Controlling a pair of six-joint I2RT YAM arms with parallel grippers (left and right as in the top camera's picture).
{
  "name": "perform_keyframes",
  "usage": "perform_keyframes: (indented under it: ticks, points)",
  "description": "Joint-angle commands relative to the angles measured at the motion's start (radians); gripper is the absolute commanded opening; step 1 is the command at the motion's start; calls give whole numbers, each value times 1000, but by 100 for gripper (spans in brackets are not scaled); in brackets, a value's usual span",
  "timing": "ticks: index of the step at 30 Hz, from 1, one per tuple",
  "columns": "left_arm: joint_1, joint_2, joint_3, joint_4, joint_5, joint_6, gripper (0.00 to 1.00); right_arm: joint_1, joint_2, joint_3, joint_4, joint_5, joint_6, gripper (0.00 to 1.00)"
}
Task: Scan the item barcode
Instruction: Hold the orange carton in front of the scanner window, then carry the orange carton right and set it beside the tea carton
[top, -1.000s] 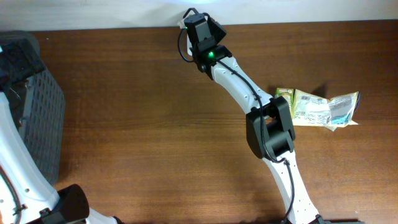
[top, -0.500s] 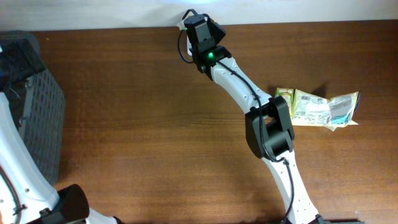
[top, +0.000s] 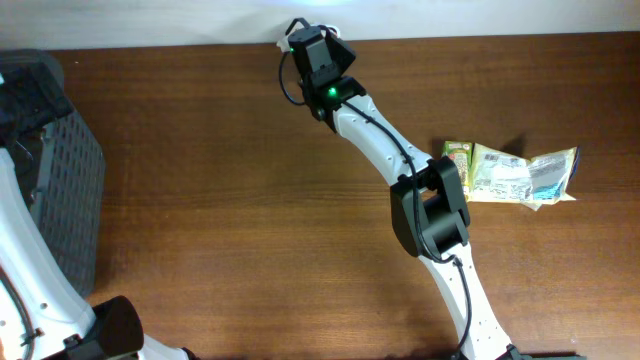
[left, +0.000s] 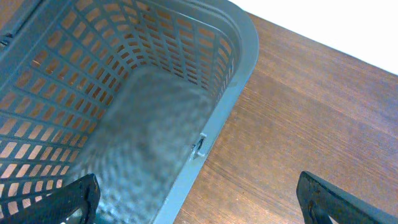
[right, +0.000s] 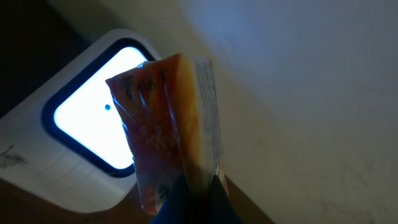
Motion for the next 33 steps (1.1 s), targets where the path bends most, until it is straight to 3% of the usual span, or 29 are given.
perform_keyframes:
  ticks: [1,4,8,13,17,21,26,31,33]
  points:
    - [3,3,9,2,0,15,99,18,-129,12,-82,-52,111,4]
    - [3,3,9,2,0,15,99,12,-246,12,-257,-205,286,4]
    - [3,3,9,2,0,15,99,-48,-410,12,-580,-348,645,4]
    - [3,3,9,2,0,15,99,-169,-484,12,-1017,-578,833,4]
    - [3,3,9,2,0,15,99,-236,-461,-29,-1252,-613,877,4]
    - [3,3,9,2,0,15,99,-268,-453,-207,-1223,-629,896,4]
    - [3,3,9,1,0,15,99,-271,-453,-470,-1011,-610,906,4]
    - [3,3,9,2,0,15,99,-328,-453,-586,-921,-480,1007,5]
    - [3,3,9,2,0,15,99,-349,-453,-587,-922,-462,1007,22]
